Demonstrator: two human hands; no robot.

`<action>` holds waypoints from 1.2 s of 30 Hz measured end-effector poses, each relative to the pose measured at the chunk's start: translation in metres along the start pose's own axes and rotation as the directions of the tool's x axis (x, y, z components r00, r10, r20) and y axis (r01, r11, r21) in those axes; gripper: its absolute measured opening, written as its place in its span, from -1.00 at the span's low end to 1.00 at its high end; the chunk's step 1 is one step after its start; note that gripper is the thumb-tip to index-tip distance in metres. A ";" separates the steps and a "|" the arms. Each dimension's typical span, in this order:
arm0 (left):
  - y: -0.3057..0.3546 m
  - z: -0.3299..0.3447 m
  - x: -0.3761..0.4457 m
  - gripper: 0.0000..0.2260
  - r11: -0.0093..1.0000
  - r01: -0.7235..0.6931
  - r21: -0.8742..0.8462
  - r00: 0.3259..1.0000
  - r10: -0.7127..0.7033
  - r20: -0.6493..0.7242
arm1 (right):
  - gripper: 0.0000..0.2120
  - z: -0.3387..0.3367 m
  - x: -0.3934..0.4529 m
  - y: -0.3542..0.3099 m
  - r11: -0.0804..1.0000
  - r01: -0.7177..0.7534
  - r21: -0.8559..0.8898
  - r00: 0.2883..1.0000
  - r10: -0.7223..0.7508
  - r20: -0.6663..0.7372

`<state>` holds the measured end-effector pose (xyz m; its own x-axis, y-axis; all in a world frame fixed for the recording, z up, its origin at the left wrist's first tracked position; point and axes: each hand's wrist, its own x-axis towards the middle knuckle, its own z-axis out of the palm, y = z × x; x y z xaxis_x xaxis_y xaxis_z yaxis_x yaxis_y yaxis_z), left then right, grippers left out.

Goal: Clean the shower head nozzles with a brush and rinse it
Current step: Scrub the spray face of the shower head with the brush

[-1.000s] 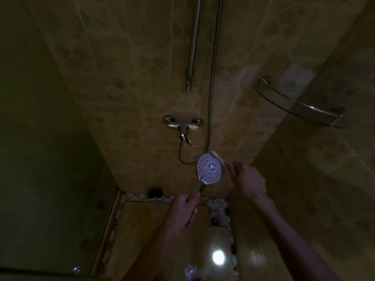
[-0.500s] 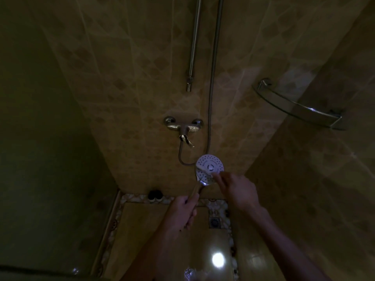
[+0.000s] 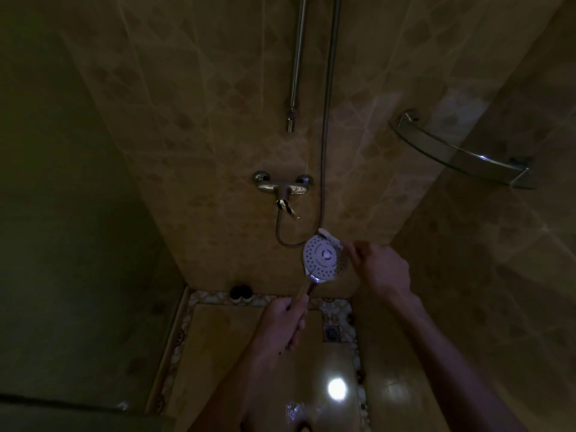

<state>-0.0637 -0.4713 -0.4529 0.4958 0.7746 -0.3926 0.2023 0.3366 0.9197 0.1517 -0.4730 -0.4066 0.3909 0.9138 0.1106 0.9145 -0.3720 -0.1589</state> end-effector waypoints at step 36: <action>0.000 -0.015 -0.028 -0.65 1.000 -0.012 -0.011 0.995 0.011 -0.103 | -0.45 0.000 -0.001 -0.021 0.989 0.138 -0.058 0.989 -0.140 -0.035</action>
<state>-0.0896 -0.4849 -0.4420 0.4084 0.8293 -0.3815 0.1868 0.3332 0.9242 0.1324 -0.4657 -0.4036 0.2621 0.9506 0.1663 0.9643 -0.2510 -0.0848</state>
